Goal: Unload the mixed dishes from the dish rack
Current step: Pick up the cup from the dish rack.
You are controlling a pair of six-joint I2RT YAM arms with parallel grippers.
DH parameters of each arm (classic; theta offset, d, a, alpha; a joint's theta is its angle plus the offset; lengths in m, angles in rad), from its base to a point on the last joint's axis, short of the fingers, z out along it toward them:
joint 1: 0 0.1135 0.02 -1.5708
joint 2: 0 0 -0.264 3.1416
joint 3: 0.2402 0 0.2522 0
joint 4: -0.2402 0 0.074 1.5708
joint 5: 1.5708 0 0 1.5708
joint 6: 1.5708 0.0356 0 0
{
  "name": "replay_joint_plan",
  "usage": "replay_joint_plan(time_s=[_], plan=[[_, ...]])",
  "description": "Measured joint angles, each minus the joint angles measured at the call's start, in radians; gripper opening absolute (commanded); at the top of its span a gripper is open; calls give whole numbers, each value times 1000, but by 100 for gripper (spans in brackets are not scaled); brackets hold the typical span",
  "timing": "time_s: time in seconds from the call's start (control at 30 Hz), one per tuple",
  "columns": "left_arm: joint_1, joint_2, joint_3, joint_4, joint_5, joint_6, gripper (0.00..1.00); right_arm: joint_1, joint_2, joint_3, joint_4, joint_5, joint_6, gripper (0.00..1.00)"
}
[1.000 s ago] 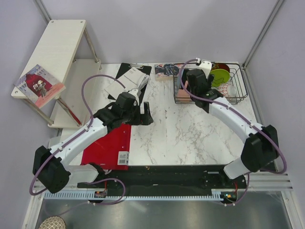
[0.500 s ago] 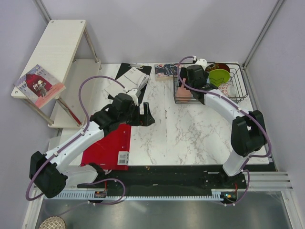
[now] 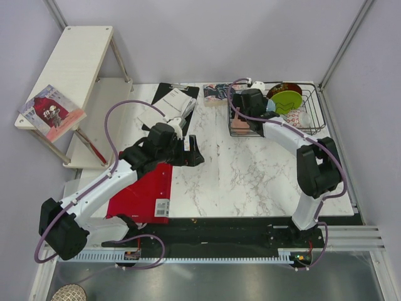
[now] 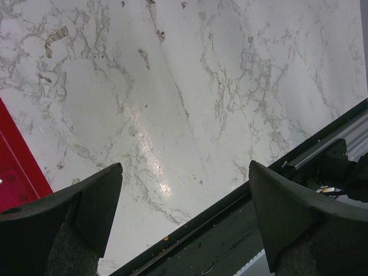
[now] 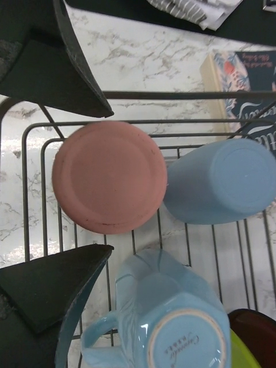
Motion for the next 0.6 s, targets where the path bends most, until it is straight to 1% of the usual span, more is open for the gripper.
replay_joint_plan(time_s=[0.07, 0.13, 0.17, 0.23, 0.27, 0.33, 0.37, 0.43, 0.47, 0.5, 0.53, 0.6], plan=[[0, 3, 0, 0, 0, 0, 96, -1, 29, 0, -3, 0, -4, 96], [0, 8, 0, 0, 1, 0, 96, -3, 51, 0, -9, 1, -8, 90], [0, 9, -1, 0, 1, 0, 96, -4, 56, 0, -12, 1, -11, 83], [0, 11, -2, 0, 1, 0, 96, -6, 60, 0, -16, 4, -16, 75], [0, 13, -2, 0, 1, 0, 96, -6, 60, 0, -14, 7, -17, 66], [0, 16, -2, 0, 1, 0, 96, -7, 59, 0, -2, 11, -15, 61], [0, 18, -2, 0, 1, 0, 96, -7, 58, -1, 1, 12, -17, 55], [0, 21, -2, 0, 1, 0, 96, -8, 55, -4, 7, 15, -18, 47], [0, 22, -2, 0, 1, 0, 96, -8, 51, -6, 11, 17, -18, 39], [0, 22, -2, 0, 1, 0, 96, -8, 46, -9, 15, 19, -18, 36], [0, 22, -2, 0, 1, 0, 96, -8, 37, -14, 18, 20, -18, 32], [0, 22, -2, 1, 1, 0, 96, -8, 15, -28, 20, 23, -18, 20]])
